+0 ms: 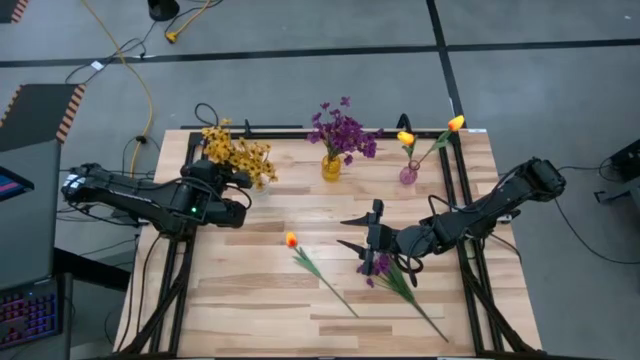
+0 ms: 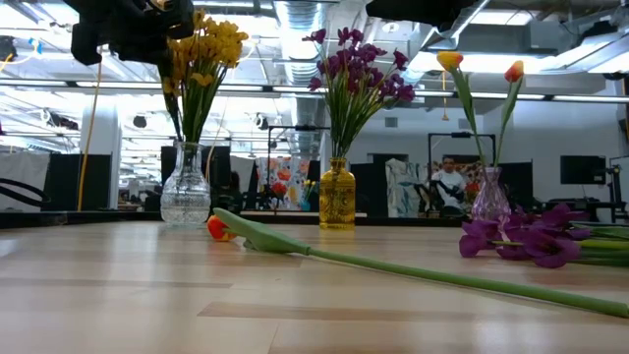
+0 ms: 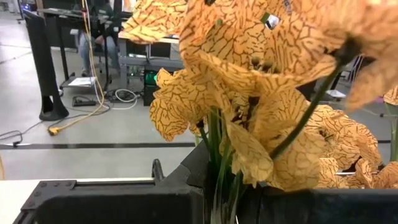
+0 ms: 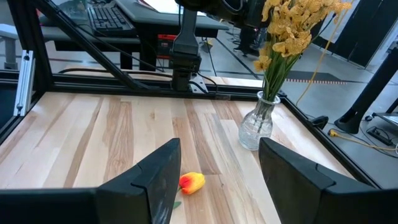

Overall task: Sort flowers into vase by color
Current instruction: Put the yellow flowers into the transparent vase

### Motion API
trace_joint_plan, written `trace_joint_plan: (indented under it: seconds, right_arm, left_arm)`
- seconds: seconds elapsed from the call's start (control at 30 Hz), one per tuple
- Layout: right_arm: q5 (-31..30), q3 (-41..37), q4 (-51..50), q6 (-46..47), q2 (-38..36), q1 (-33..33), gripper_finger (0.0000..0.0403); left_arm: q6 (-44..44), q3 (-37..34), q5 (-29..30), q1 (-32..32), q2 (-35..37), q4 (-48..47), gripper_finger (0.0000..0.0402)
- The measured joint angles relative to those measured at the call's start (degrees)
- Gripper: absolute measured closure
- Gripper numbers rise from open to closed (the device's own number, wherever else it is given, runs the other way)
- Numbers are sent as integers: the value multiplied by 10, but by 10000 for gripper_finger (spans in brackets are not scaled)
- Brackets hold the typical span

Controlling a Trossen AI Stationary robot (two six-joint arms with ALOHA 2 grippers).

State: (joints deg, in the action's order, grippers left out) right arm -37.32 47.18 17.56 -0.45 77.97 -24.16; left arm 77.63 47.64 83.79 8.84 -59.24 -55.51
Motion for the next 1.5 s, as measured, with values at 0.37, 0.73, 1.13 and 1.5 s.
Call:
trace_joint_plan:
  seconds: [0.37,0.73,1.13,1.5]
  right_arm:
    - [0,0,0,0,0,0,159]
    - [0,0,0,0,0,0,159]
    - [0,0,0,0,0,0,159]
    - [0,0,0,0,0,0,159]
  left_arm:
    - [-71,0,-66,0,0,0,368]
    - [-77,0,-69,0,0,0,286]
    - [-183,38,-165,0,0,-2,226]
    - [-236,65,-181,0,0,-3,227]
